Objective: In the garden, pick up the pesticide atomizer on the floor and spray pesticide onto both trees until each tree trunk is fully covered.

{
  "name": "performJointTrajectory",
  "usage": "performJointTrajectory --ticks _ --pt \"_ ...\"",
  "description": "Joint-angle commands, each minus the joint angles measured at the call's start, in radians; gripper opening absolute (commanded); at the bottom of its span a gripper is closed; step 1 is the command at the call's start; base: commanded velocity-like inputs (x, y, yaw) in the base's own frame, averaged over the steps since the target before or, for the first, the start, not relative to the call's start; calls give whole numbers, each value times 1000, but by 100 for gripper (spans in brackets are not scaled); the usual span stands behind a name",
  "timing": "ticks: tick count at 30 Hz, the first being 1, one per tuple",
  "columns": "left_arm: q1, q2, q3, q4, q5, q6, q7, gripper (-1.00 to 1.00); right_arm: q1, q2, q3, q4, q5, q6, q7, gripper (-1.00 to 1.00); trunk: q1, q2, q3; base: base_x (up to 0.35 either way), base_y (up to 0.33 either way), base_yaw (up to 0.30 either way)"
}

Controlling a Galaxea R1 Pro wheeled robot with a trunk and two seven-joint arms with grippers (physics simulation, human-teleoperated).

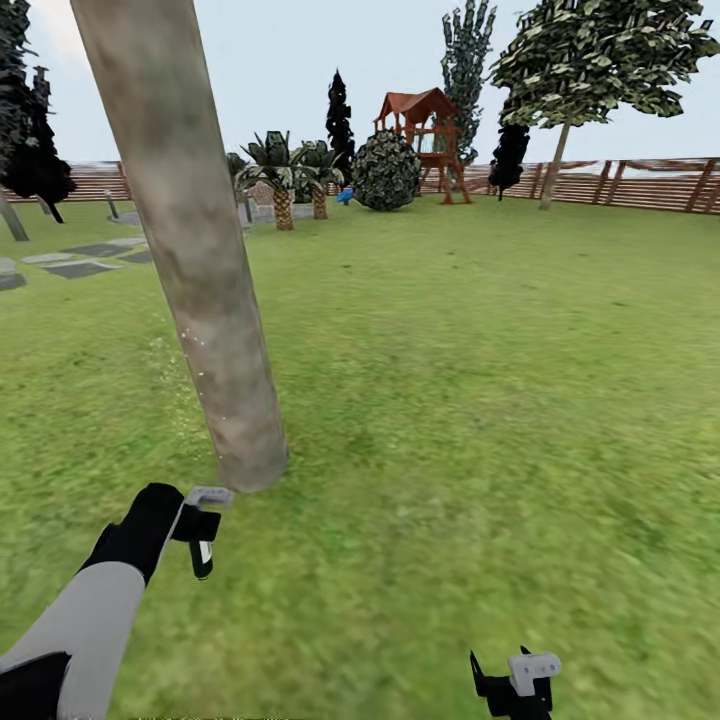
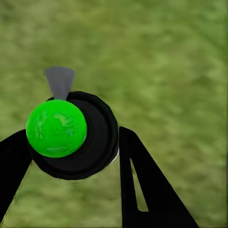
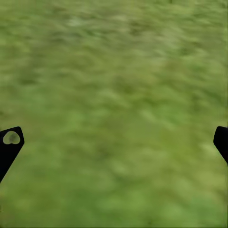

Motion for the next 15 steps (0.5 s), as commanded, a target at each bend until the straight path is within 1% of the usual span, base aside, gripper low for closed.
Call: performJointTrajectory --ticks 1,4,5,6,8,10,11,13,15 --pt "-1 -1 1 -21 0 0 -1 -100 0 0 0 0 0 0 0 100 0 0 0 0 -21 67" --pt "-4 -6 2 -49 3 1 -1 -100 0 0 0 0 0 0 1 100 0 0 0 0 -6 19" --pt "-5 -27 -1 -52 3 0 -1 -100 0 0 0 0 0 0 1 100 0 0 0 0 -1 4" --pt "-12 -41 -3 -53 3 1 -1 -100 0 0 0 0 0 0 0 100 0 0 0 0 -1 2" --pt "-31 -54 -5 -54 3 2 -1 -100 0 0 0 0 0 0 0 100 0 0 0 0 0 1" --pt "-39 -55 -7 -54 -1 3 -2 -100 0 0 0 0 0 0 1 100 0 0 0 0 0 0" --pt "-36 -51 -9 -54 -4 4 -2 -100 0 0 0 0 0 0 1 100 0 0 0 6 0 0" --pt "-35 -42 -5 -54 -7 4 -3 -100 0 0 0 0 0 0 1 100 0 0 0 198 0 0" --pt "-34 -43 -10 -54 -7 5 -3 -100 0 0 0 0 0 0 1 100 0 0 0 296 0 0"
